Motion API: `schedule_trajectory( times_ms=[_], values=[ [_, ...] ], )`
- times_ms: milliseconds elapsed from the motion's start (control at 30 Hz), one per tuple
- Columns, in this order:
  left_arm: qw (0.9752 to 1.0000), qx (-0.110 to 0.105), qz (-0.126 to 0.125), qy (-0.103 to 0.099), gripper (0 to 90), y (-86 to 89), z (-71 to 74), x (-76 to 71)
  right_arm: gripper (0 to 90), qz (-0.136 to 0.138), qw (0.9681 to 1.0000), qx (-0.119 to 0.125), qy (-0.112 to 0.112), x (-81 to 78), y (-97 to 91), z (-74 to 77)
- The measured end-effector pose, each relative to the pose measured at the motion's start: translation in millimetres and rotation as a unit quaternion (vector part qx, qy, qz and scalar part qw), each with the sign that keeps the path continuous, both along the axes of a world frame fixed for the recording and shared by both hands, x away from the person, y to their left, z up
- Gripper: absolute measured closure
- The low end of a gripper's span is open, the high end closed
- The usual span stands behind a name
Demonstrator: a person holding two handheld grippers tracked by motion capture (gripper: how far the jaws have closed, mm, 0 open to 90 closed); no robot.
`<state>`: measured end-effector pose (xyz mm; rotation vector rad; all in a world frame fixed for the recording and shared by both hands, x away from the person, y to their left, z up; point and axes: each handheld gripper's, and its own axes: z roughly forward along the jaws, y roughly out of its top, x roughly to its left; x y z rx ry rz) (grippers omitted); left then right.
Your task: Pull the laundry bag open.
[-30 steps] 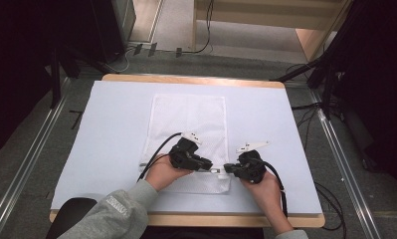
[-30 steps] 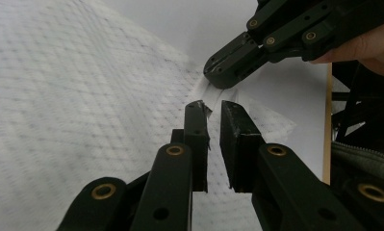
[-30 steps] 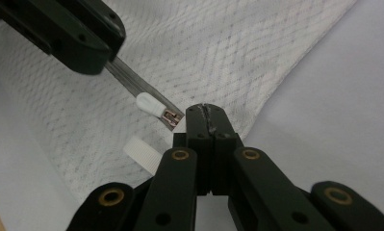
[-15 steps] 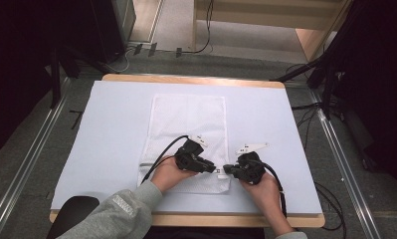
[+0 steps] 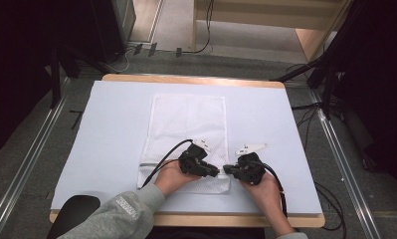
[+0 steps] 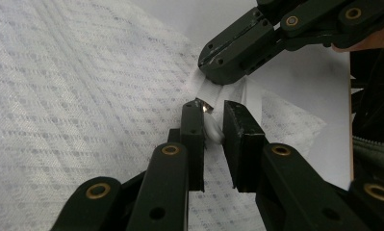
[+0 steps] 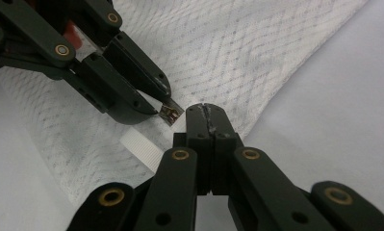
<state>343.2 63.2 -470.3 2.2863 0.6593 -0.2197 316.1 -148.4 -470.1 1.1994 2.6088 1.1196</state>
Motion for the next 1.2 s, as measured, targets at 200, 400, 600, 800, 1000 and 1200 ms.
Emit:
schedule_trajectory(
  times_ms=[200, 400, 600, 800, 1000, 1200],
  values=[
    [0.9999, -0.006, 0.008, 0.008, 86.8, 1.8, -1.8, 2.2, 90.0, 0.012, 0.9999, 0.0, -0.007, 0.0, -1.0, -0.7],
    [0.9994, -0.008, 0.015, 0.029, 87.5, 2.1, -1.3, 4.3, 90.0, 0.013, 0.9994, -0.024, -0.022, -3.2, 3.7, 1.4],
    [0.9985, -0.012, 0.017, 0.052, 87.7, 4.9, -1.2, 8.1, 90.0, 0.032, 0.9977, -0.039, -0.046, -5.5, 6.2, 1.5],
    [0.9974, -0.012, 0.016, 0.07, 87.8, 7.5, -1.1, 11.3, 90.0, 0.037, 0.9974, -0.036, -0.049, -5.9, 6.3, 0.7],
    [0.9924, -0.029, 0.033, 0.115, 88.0, 12.4, -5.1, 17.2, 90.0, 0.043, 0.9971, -0.032, -0.056, -6.8, 6.3, -0.7],
    [0.9895, -0.033, 0.041, 0.135, 88.1, 16.9, -4.6, 20.0, 90.0, 0.047, 0.9967, -0.03, -0.058, -7.0, 5.9, -1.4]
  ],
)
